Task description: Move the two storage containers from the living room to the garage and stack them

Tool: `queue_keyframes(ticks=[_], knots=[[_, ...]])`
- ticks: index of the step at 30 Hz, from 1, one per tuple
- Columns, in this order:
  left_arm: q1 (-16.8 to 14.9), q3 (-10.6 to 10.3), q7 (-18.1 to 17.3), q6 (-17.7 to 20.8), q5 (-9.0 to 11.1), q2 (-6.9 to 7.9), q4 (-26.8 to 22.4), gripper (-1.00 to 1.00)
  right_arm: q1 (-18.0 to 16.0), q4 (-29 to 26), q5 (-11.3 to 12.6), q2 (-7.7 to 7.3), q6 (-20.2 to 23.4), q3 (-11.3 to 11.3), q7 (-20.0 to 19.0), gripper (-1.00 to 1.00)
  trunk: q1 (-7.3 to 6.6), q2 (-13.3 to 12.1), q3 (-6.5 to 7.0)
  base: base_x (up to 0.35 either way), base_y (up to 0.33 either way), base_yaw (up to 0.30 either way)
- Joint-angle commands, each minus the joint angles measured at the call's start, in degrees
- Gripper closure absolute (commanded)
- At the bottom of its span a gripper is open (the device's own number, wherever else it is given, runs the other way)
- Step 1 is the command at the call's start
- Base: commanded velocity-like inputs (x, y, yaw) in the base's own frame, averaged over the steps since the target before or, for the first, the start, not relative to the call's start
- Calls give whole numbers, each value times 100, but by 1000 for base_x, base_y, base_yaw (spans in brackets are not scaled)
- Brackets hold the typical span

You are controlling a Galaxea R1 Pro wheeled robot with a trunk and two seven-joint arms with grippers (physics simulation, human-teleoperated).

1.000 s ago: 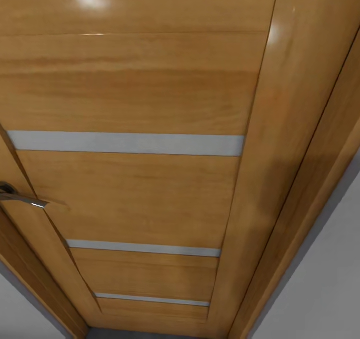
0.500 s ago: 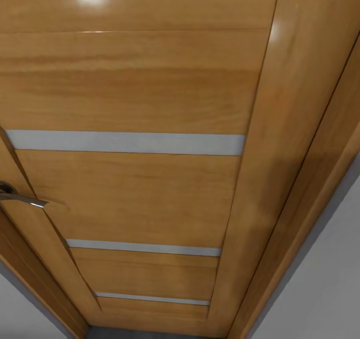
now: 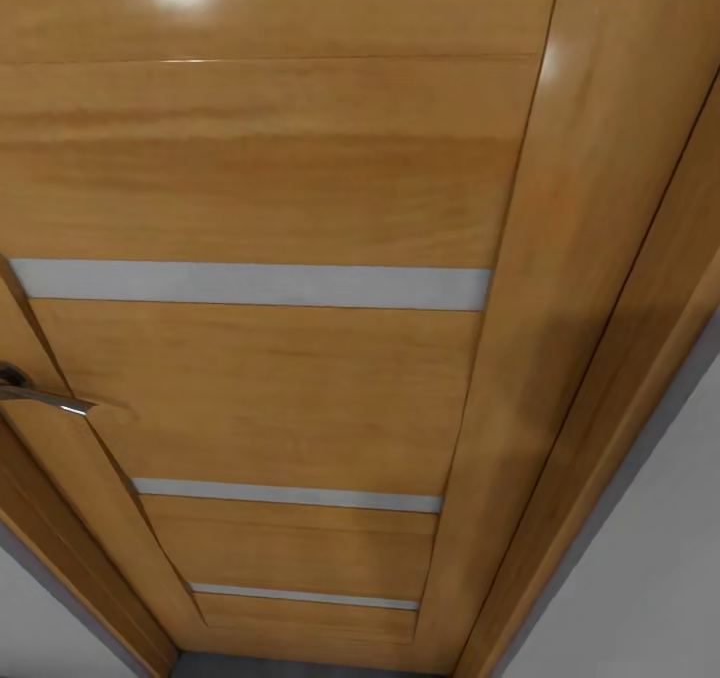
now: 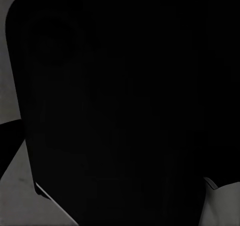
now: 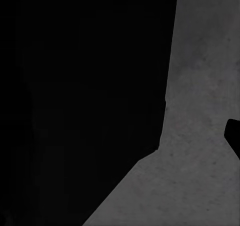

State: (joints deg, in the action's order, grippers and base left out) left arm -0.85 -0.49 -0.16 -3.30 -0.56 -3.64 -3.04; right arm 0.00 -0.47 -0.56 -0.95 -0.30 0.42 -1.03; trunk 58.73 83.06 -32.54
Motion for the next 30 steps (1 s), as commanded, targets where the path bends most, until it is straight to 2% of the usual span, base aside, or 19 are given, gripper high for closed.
queue_keyframes(ticks=[1,11,30], knots=[[-3,-4,0,-20,-6,1,5,-100,0,-5,-6,-1,-4,6,-11,-100,0,2,-5,0,0,0],[-3,-4,6,-21,-6,11,5,-100,0,-6,-6,30,-5,19,-10,-100,0,2,-5,0,0,0],[-3,-4,4,-21,-6,2,5,-100,0,6,0,-15,-5,3,-11,-100,0,2,-5,0,0,0]])
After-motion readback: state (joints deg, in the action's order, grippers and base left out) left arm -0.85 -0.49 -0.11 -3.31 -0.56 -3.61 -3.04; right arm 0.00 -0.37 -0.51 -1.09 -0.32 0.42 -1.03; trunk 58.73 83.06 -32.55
